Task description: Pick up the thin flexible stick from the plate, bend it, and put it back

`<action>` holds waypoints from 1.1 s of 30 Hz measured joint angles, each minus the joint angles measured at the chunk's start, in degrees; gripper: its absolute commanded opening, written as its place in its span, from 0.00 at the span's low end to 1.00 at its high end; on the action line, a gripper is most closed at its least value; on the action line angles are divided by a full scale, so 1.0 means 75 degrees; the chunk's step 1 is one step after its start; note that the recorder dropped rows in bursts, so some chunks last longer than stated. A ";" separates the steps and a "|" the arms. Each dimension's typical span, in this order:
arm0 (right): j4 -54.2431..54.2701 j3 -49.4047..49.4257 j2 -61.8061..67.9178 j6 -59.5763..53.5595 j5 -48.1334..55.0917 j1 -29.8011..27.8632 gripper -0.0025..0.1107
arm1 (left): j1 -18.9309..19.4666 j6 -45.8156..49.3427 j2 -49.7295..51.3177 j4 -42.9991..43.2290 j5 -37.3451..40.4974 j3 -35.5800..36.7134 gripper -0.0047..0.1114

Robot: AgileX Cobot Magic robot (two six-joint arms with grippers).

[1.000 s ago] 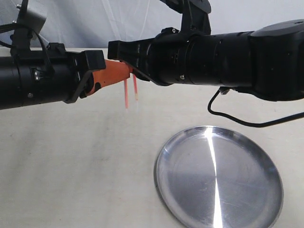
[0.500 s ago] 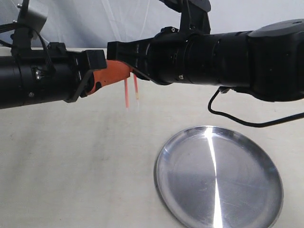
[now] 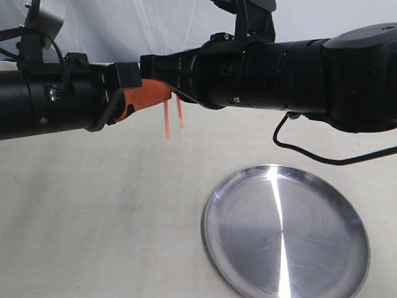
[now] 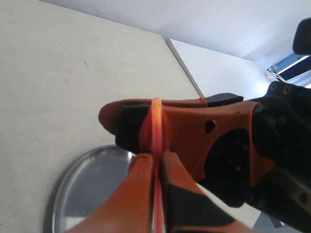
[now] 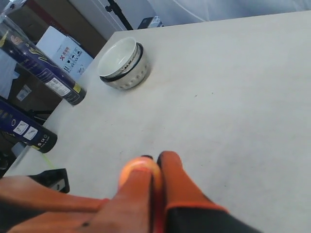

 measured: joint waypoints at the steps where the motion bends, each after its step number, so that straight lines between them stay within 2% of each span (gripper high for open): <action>1: 0.0000 0.0000 0.0000 0.0000 0.0000 0.0000 0.01 | 0.0000 0.0000 0.0000 0.0000 0.0000 0.0000 0.12; 7: 0.0135 -0.0160 -0.0097 0.0049 -0.0021 0.0000 0.01 | -0.0121 0.0000 0.0078 0.0231 0.0376 0.0046 0.41; 10: 0.0133 -0.0187 -0.0130 0.0063 0.0012 0.0002 0.01 | -0.0122 0.0000 0.0094 0.0244 0.0449 0.0045 0.49; 17: 0.0133 -0.0187 -0.0130 0.0063 -0.0271 0.0016 0.01 | -0.0122 0.0000 0.0094 0.0280 0.0449 0.0045 0.50; 24: 0.0160 -0.0187 -0.0130 0.0047 -0.1509 0.0016 0.01 | -0.0122 -0.0189 0.0094 0.0521 0.0449 0.0045 0.50; 30: 0.0177 -0.0187 -0.0141 -0.0351 -0.2779 0.0002 0.01 | 0.0200 -0.0638 0.0094 0.1035 0.0462 0.0045 0.50; 33: 0.0416 -0.0187 -0.0223 -0.0951 -0.2982 -0.0178 0.01 | 0.0375 -0.0773 0.0094 0.1295 0.0462 0.0045 0.50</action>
